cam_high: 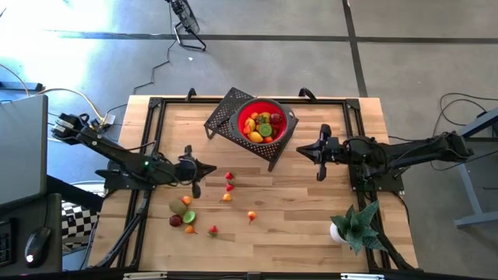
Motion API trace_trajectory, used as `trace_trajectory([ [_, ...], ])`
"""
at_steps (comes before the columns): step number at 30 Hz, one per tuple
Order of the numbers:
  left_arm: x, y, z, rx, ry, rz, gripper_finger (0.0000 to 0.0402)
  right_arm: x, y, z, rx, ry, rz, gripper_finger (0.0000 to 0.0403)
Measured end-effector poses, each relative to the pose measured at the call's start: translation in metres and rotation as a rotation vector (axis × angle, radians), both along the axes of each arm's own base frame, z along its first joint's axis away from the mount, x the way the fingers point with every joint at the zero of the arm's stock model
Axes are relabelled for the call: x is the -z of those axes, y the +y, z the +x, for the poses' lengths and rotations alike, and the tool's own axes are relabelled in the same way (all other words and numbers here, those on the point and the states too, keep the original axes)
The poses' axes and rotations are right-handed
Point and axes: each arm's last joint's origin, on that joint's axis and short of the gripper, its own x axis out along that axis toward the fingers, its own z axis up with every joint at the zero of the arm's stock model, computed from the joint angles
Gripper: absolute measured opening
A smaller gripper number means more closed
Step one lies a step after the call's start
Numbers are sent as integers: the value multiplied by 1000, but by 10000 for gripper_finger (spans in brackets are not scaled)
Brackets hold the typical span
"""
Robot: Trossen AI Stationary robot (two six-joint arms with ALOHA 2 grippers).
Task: Pick & Place Fruit
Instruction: Put the strawberry into the strainer bowl on the shelf
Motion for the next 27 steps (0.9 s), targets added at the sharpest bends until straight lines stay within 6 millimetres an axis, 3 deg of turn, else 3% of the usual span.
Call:
trace_trajectory([
  [8, 1, 16, 25, -80, 155, -107, 0, 2, 0, -9, -1, 44, -1, 3],
  [14, 5, 19, 44, -39, 243, -76, 0, 2, -1, -14, -1, 61, -3, 2],
  [27, 7, 17, 53, -38, 272, -13, 6, 4, -1, -16, -2, 88, 20, 2],
])
